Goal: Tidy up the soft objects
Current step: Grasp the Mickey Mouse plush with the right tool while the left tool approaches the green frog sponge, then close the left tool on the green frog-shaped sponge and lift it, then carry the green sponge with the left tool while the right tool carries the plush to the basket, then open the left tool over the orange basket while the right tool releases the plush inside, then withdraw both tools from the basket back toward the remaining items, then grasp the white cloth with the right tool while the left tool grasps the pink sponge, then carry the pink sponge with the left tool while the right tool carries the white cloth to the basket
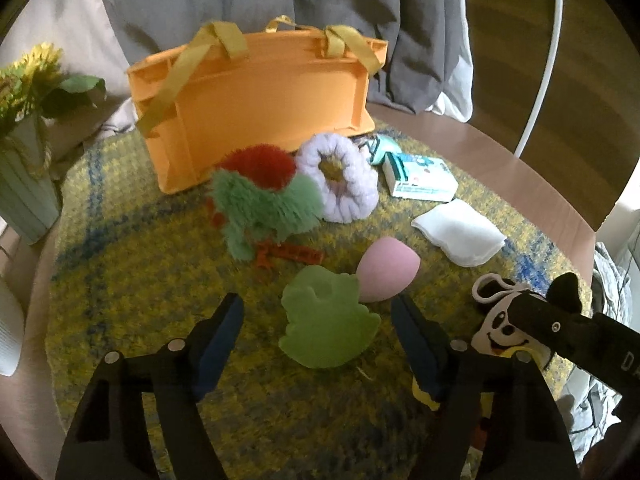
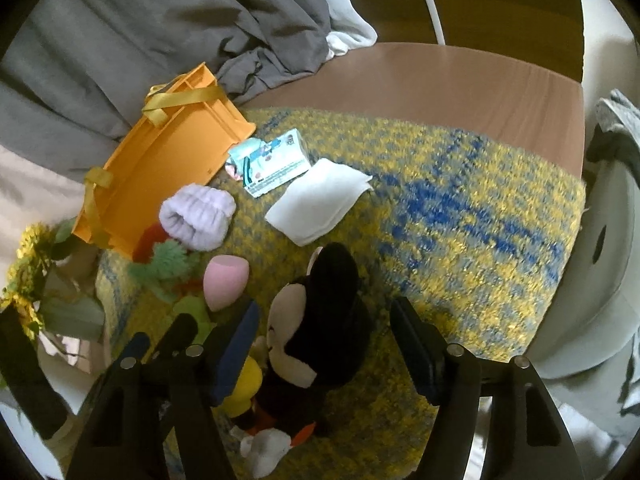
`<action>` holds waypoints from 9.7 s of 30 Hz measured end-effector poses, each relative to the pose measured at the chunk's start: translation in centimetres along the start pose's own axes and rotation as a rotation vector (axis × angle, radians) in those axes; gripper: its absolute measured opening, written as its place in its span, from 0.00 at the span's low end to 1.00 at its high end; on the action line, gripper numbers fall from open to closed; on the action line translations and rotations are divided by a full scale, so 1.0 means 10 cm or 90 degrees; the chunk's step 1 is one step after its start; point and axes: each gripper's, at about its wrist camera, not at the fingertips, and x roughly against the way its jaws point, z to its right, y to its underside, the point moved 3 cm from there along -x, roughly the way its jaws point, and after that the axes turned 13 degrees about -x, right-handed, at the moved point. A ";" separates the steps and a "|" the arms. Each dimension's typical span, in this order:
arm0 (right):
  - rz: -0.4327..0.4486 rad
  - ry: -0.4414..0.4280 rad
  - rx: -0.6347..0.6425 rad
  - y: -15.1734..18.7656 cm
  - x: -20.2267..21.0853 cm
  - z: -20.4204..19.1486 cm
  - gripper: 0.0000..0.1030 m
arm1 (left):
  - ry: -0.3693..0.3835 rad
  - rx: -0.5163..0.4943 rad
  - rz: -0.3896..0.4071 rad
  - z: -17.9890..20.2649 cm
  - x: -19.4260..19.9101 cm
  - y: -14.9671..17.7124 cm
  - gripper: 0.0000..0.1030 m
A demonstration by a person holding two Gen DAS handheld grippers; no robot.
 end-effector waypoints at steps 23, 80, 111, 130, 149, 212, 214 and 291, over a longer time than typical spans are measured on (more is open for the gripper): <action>-0.025 -0.032 0.011 0.08 -0.14 -0.04 0.52 | 0.011 0.015 -0.015 -0.03 -0.07 0.08 0.56; 0.067 -0.331 0.344 -1.37 0.56 -1.46 0.51 | -0.292 0.179 0.222 -0.17 1.23 -1.25 0.56; 0.136 -0.412 0.343 -1.88 0.24 -2.50 0.51 | -0.296 0.140 0.257 -0.89 0.89 -2.06 0.56; 0.041 -0.349 0.384 -1.80 -0.80 -3.19 0.52 | -0.250 0.162 0.147 -1.59 -0.01 -2.16 0.56; -0.020 -0.237 0.416 -1.80 -1.38 -3.25 0.76 | -0.215 0.152 0.083 -1.66 -0.42 -2.10 0.78; 0.150 -0.172 0.454 -1.35 0.50 -0.98 0.88 | -0.264 0.102 0.135 0.34 0.94 -0.86 0.99; 0.140 -0.166 0.458 -1.32 0.46 -0.94 0.88 | -0.262 0.100 0.125 0.37 0.89 -0.82 0.99; -0.054 -0.155 0.523 -0.72 -0.50 -0.44 0.10 | -0.122 0.153 0.005 0.47 -0.22 -0.25 0.47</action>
